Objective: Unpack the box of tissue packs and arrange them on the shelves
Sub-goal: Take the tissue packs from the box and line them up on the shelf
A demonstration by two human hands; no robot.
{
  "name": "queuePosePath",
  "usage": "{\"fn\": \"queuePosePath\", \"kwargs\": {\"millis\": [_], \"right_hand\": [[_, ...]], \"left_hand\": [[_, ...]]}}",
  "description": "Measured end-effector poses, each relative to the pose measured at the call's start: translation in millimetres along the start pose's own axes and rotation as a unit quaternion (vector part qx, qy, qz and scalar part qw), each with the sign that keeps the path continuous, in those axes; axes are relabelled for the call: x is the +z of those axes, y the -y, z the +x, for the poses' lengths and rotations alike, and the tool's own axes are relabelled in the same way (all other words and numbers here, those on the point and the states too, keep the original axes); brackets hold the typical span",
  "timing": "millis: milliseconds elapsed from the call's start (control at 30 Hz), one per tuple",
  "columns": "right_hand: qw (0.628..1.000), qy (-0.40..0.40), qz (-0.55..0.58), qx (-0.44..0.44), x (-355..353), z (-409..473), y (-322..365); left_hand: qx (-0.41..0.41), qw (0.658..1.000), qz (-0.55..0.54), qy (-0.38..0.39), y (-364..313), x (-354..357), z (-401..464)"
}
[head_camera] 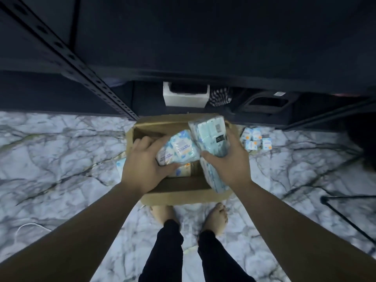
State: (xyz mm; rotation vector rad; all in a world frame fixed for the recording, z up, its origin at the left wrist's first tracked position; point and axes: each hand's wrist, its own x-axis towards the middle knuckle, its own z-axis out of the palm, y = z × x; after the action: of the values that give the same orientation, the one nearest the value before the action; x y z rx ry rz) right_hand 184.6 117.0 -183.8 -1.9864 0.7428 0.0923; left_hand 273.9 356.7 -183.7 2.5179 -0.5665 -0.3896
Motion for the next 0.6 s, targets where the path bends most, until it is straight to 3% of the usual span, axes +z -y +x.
{"fn": "queuePosePath", "kwargs": {"millis": [267, 600], "right_hand": [[0.995, -0.023, 0.071, -0.072, -106, -77, 115], [0.978, -0.050, 0.143, -0.143, -204, -133, 186]], "left_hand": [[0.014, 0.998, -0.009, -0.064, -111, -126, -55], [0.036, 0.988, -0.029, -0.147, -205, -205, -93]]}}
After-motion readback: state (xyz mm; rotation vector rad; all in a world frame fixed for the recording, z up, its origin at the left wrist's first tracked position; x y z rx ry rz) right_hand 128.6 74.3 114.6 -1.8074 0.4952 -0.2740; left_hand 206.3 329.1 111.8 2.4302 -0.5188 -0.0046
